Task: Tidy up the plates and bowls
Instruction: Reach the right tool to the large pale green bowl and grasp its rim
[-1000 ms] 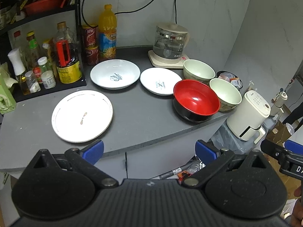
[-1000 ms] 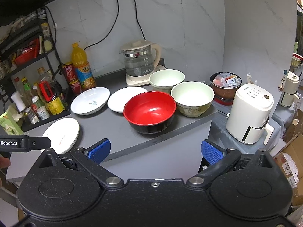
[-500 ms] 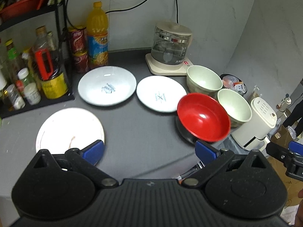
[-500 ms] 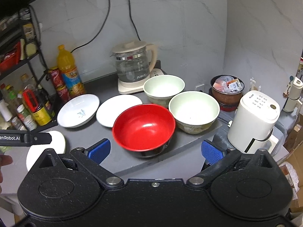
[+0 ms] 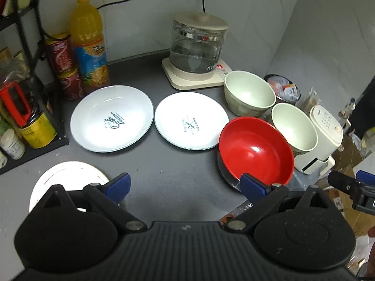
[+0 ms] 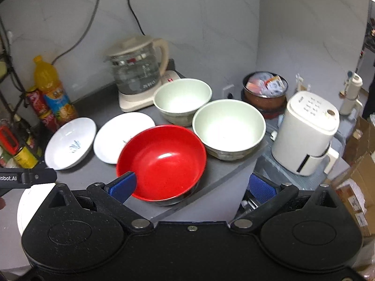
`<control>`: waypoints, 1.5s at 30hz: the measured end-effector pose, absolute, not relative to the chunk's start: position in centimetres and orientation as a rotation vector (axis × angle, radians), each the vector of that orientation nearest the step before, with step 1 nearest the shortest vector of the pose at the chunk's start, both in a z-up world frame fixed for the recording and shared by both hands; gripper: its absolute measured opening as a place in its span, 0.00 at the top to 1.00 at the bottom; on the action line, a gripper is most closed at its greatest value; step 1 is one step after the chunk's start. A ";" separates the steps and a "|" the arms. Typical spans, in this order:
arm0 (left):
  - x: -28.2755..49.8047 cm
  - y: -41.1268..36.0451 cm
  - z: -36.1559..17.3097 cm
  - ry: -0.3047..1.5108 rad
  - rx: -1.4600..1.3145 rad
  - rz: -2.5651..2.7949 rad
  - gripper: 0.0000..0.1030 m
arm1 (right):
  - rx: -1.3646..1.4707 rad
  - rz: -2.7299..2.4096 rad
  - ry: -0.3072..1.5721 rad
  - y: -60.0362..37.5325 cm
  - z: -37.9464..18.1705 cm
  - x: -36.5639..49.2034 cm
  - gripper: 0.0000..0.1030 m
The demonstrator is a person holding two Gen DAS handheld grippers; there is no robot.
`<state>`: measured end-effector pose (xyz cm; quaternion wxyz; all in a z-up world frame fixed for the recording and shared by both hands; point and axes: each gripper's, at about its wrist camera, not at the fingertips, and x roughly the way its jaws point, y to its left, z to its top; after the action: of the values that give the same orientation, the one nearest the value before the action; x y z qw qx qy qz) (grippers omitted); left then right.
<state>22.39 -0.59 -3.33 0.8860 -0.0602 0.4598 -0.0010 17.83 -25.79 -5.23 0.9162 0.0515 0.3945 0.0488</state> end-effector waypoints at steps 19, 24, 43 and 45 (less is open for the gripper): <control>27.2 -0.9 -5.4 1.028 -0.122 -0.009 0.09 | 0.145 0.059 0.827 -27.1 -6.9 22.2 0.00; 29.1 -2.4 -5.5 1.033 -0.118 -0.019 0.15 | 0.177 0.062 0.826 -28.9 -7.4 24.1 0.00; 38.6 -13.1 -6.5 1.067 -0.105 -0.109 0.41 | 0.295 0.070 0.969 -36.9 -12.7 32.2 0.42; 39.6 -14.3 -7.2 1.081 -0.099 -0.120 0.45 | 0.298 0.080 0.990 -37.3 -13.5 32.9 0.44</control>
<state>39.57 -14.29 -7.18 0.8547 -0.0468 0.5138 -0.0570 32.88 -37.31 -13.48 0.8685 0.1425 0.4733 0.0381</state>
